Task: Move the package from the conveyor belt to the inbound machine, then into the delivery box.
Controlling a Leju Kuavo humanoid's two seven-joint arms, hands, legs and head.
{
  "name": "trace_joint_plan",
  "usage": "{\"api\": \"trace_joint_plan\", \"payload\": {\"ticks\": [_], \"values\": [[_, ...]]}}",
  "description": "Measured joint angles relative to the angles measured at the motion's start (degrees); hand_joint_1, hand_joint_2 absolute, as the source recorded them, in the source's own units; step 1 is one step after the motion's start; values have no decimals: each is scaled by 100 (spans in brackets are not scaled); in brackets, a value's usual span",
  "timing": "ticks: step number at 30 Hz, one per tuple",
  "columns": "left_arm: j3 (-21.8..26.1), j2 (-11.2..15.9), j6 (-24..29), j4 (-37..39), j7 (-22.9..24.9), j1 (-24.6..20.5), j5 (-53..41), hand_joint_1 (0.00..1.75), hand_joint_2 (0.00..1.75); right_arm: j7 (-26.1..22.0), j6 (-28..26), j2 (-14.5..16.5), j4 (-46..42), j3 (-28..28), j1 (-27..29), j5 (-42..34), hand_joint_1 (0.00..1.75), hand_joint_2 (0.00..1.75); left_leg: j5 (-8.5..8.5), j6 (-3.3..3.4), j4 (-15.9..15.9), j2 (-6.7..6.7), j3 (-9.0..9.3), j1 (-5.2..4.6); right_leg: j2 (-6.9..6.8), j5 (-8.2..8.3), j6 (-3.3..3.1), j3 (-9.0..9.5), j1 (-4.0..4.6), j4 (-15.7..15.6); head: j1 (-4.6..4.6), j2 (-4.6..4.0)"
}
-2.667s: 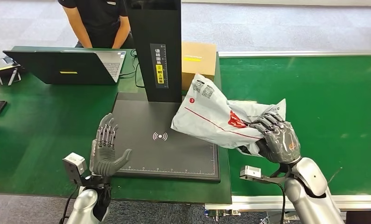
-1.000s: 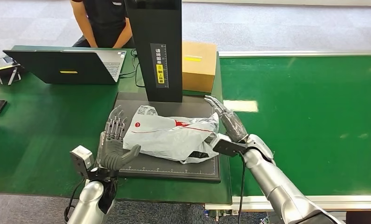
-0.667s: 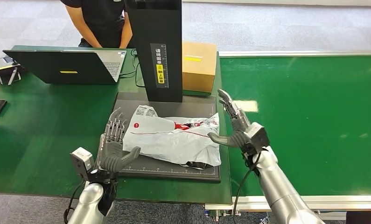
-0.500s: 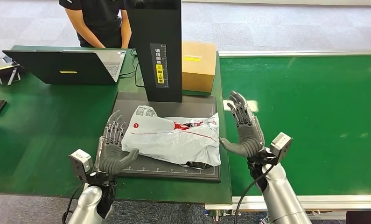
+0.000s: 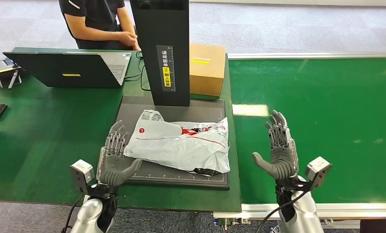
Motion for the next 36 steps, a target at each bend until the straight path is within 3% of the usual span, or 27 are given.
{"api": "trace_joint_plan", "payload": {"ticks": [13, 36], "values": [[62, -38, -93, -71, 42, 116, -179, 0, 175, 292, -4, 237, -17, -638, 380, 383, 0, 175, 1, 0, 0, 2, 4, 0, 1, 1, 0, 2, 0, 0, 0, 0], [-7, -164, -199, -165, 149, 70, -674, 0, 175, 624, 267, 311, 229, -506, 473, 1247, 0, 175, 1, 0, 0, 2, 3, 0, 1, 1, 0, 1, 0, 0, -1, 0]]}}
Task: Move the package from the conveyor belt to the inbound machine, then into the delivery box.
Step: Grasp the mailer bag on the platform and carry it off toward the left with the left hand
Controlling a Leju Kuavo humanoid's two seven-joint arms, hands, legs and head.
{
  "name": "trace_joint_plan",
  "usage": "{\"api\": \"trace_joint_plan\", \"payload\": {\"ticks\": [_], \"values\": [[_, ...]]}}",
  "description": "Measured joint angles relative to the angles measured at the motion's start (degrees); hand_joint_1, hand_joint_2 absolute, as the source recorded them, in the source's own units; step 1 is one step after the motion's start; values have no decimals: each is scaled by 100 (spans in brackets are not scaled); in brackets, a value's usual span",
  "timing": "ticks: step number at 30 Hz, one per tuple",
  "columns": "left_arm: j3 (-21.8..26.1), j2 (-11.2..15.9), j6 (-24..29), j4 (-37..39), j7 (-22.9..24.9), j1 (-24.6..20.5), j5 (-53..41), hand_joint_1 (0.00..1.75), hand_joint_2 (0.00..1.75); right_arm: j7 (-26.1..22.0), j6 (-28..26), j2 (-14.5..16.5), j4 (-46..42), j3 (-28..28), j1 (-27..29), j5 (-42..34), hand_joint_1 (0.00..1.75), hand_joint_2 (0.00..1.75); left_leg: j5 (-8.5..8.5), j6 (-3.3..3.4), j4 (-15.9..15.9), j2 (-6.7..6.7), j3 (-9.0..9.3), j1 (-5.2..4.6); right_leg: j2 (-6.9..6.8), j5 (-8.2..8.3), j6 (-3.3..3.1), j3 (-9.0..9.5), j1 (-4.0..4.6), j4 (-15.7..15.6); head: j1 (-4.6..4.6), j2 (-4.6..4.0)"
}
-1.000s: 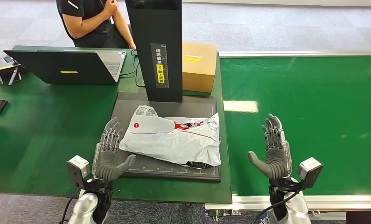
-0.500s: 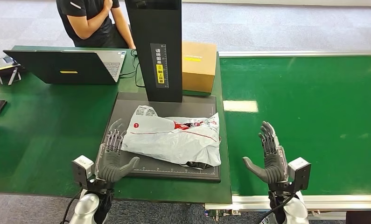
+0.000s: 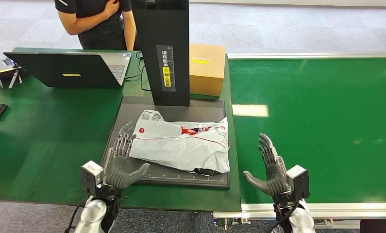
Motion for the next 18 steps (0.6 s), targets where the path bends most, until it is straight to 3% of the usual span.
{"api": "trace_joint_plan", "payload": {"ticks": [18], "values": [[-206, -23, -24, -97, -25, 23, -114, 0, 175, 3, 49, 0, 128, 34, -7, 21, 0, 175, 0, 0, 0, 0, -1, 0, 0, 0, 0, 0, 0, 0, 1, 0]]}}
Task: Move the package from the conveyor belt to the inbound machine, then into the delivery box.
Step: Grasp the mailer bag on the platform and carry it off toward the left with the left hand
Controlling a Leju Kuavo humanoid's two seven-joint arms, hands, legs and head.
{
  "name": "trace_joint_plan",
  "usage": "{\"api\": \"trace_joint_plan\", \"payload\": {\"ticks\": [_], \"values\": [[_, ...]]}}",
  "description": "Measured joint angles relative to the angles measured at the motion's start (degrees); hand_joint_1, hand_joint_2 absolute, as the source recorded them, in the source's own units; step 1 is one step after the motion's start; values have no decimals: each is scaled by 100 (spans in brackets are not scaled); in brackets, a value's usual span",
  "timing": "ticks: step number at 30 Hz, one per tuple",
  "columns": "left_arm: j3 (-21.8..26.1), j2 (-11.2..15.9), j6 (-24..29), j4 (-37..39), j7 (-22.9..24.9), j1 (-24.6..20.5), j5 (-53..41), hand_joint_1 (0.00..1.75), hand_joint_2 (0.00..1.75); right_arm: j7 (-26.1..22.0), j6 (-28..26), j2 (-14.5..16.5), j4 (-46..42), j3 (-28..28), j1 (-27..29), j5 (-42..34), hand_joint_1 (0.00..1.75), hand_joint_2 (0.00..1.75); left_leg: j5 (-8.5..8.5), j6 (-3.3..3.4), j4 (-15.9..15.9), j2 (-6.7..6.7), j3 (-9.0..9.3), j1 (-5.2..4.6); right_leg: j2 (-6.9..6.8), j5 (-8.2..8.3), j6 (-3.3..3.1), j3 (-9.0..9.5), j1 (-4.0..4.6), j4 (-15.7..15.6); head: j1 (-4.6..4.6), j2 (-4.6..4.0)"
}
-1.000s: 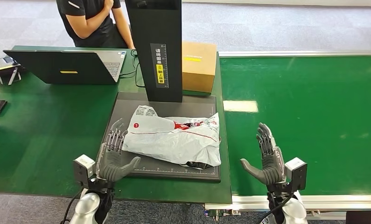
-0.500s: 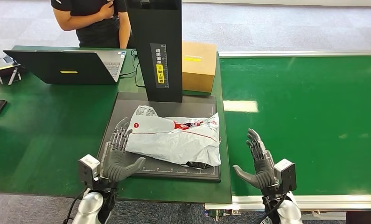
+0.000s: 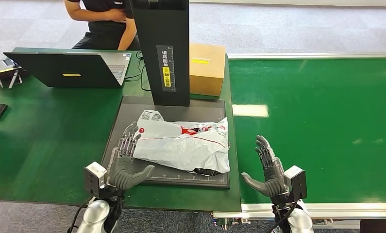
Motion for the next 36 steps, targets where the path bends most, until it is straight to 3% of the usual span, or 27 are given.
{"api": "trace_joint_plan", "payload": {"ticks": [9, 17, 26, 31, 36], "values": [[-614, -23, 636, -11, 15, -149, -1208, 0, 175, 0, 31, 0, 60, 73, -39, 46, 0, 175, 0, 0, 1, 0, 0, 0, 0, 0, 0, 0, 0, 0, 1, 0], [-1295, -33, 1359, -33, 428, -533, -2561, 0, 175, -17, 82, 27, 62, 106, -47, 103, 0, 175, 0, 0, 1, -1, 0, 0, -1, 0, 0, 0, 0, 0, 0, 0], [-1929, -44, 1884, 215, 1618, -1187, -4050, 0, 175, -39, 106, 57, 79, 106, -106, 157, 0, 175, 1, 0, 1, -1, 0, 0, -1, 1, 0, -1, 0, 0, 1, 0], [-2173, -67, 1607, 748, 2410, -1542, -4527, 0, 175, -76, 106, 59, 139, 105, -138, 175, 0, 175, 1, 0, 1, 0, 0, 0, 0, 1, 0, -2, 0, 0, 1, 0], [-2232, -159, 1268, 1534, 2809, -1857, -4509, 0, 175, -103, 89, 59, 228, 101, -189, 173, 0, 175, 1, 0, 1, 0, 0, 0, 0, 1, 0, -1, 0, 0, 0, 0]]}}
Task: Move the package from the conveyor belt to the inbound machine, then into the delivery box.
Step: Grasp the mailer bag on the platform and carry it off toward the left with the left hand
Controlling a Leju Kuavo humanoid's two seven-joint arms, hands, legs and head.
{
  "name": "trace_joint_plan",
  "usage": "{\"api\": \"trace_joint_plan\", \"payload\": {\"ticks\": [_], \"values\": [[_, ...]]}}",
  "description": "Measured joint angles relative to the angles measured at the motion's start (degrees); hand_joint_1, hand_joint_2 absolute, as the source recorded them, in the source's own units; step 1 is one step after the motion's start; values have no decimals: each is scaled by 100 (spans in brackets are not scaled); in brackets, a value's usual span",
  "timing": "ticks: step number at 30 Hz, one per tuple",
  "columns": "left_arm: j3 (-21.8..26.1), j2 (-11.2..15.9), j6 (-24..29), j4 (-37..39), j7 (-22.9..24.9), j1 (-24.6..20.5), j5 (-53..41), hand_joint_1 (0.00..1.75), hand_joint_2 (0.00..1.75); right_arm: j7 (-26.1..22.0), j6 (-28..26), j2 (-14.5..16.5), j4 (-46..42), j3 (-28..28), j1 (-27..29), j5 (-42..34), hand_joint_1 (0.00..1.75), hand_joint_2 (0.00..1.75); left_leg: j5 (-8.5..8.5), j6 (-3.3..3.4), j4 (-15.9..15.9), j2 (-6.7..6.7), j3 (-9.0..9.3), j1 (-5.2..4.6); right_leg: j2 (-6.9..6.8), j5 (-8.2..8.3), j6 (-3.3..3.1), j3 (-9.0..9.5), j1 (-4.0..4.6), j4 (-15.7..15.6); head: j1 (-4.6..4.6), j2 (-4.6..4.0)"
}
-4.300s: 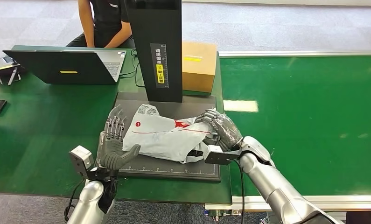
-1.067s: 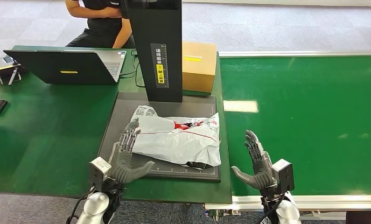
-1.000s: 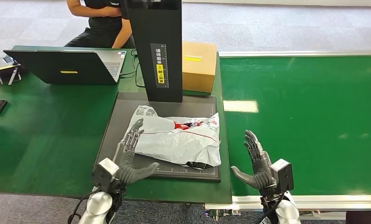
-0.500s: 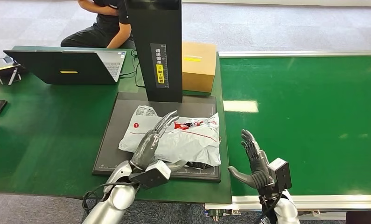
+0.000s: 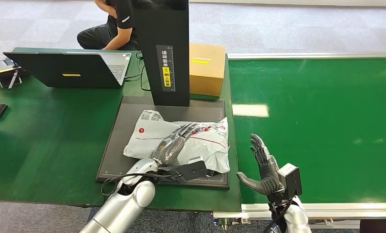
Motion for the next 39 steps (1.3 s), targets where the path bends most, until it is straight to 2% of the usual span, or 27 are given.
{"api": "trace_joint_plan", "payload": {"ticks": [5, 7, 8, 11, 12, 27, 31, 36, 39], "values": [[2, -62, -139, 621, 178, -225, 104, 0, 175, -2, -26, 0, 37, -7, -4, -1, 0, 175, 0, 0, 0, 0, 0, 0, 0, 0, 0, 0, 0, 0, 1, 0], [12, -74, -146, 792, 222, -285, 174, 7, 175, 0, -28, 0, 38, -8, -1, -2, 0, 175, 0, 0, 0, 0, -1, 0, 0, 0, 0, 0, 0, 0, 1, 0], [22, -77, -146, 858, 237, -309, 214, 38, 175, 3, -29, 0, 38, -8, 0, -4, 0, 175, 0, 0, 0, 0, -1, 0, 0, 0, 0, 0, 0, 0, 1, 0], [70, -77, -112, 982, 240, -347, 349, 160, 175, 22, -41, 0, 40, -9, 10, -24, 0, 175, 0, 0, -1, 0, 0, 0, 0, 0, 0, 0, 0, 0, 1, 0], [87, -77, -78, 1000, 226, -348, 386, 173, 175, 30, -50, 0, 40, -9, 13, -31, 0, 175, 0, 0, -1, 0, 0, 0, 0, 0, 0, 1, 0, 0, 1, 0], [365, -19, 528, 614, 24, -96, 475, 175, 175, 77, -88, 1, 39, -9, 31, -144, 0, 175, 0, 0, -1, 0, 0, 0, 0, 0, 0, 2, 0, 0, 1, 0], [439, 30, 713, 507, 101, -37, 319, 175, 175, 92, -88, 3, 38, -10, 32, -160, 0, 175, 0, 0, -1, 0, 0, 0, 0, 0, 0, 2, 0, 0, 1, 0], [765, 144, 1123, 454, 290, 14, 120, 175, 175, 119, -87, 4, 13, -26, 64, -172, 0, 175, 0, -1, -2, 1, 1, 1, 1, 0, 0, 2, 2, 1, 0, 0], [1014, 219, 1191, 416, 298, 25, 30, 175, 175, 131, -83, 4, -27, -43, 93, -175, 0, 175, 1, -1, -3, 1, 2, 1, 1, 0, -1, 2, 2, 1, -1, 0]]}}
